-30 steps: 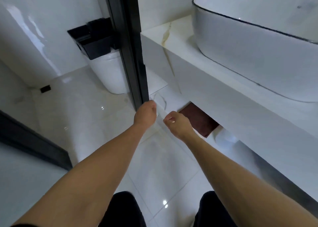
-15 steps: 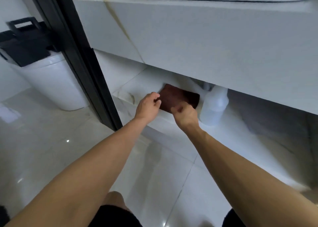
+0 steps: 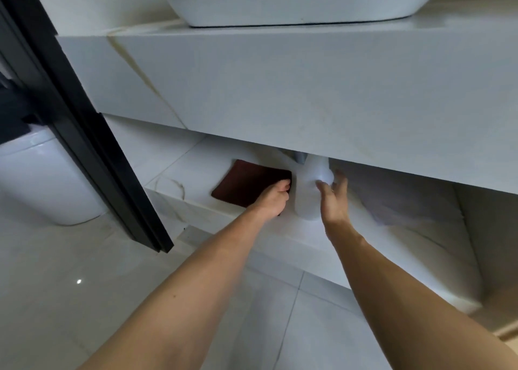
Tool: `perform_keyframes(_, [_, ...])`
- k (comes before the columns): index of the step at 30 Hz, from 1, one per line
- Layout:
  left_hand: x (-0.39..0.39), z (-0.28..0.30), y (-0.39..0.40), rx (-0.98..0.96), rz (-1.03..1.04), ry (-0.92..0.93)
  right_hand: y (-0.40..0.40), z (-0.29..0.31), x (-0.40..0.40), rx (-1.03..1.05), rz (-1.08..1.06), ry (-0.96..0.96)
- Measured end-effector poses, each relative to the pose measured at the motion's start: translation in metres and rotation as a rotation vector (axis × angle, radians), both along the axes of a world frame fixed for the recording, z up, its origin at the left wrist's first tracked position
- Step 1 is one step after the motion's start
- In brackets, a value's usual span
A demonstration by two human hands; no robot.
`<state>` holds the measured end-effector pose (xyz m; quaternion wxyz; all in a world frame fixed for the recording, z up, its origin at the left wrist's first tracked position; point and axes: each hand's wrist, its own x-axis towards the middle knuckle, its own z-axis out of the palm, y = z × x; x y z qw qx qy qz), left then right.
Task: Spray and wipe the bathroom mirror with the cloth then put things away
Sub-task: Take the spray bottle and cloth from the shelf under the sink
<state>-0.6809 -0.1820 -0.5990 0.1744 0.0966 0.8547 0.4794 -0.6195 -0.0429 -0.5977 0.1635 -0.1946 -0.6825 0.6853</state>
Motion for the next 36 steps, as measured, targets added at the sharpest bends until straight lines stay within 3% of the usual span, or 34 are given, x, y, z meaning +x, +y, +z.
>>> perform_keyframes(5, [0.011,0.002,0.015,0.118,0.037,-0.028,-0.005,0.005,-0.006,0.393,0.001,-0.081])
perform_keyframes(7, [0.012,0.007,0.014,0.13,0.025,-0.015,-0.004,0.005,-0.007,0.397,-0.041,-0.053])
perform_keyframes(12, [0.01,0.028,-0.009,0.13,-0.033,0.072,-0.007,0.003,-0.005,-0.192,0.002,0.017])
perform_keyframes(15, [0.009,0.034,-0.033,0.146,-0.022,0.126,-0.022,0.005,-0.006,-0.403,0.095,0.038])
perform_keyframes(25, [0.044,0.037,-0.148,0.182,0.293,0.208,-0.127,-0.002,-0.012,-0.63,0.377,-0.033])
perform_keyframes(36, [0.116,0.052,-0.292,0.069,0.674,0.28,-0.287,-0.005,0.01,-0.832,0.738,-0.184])
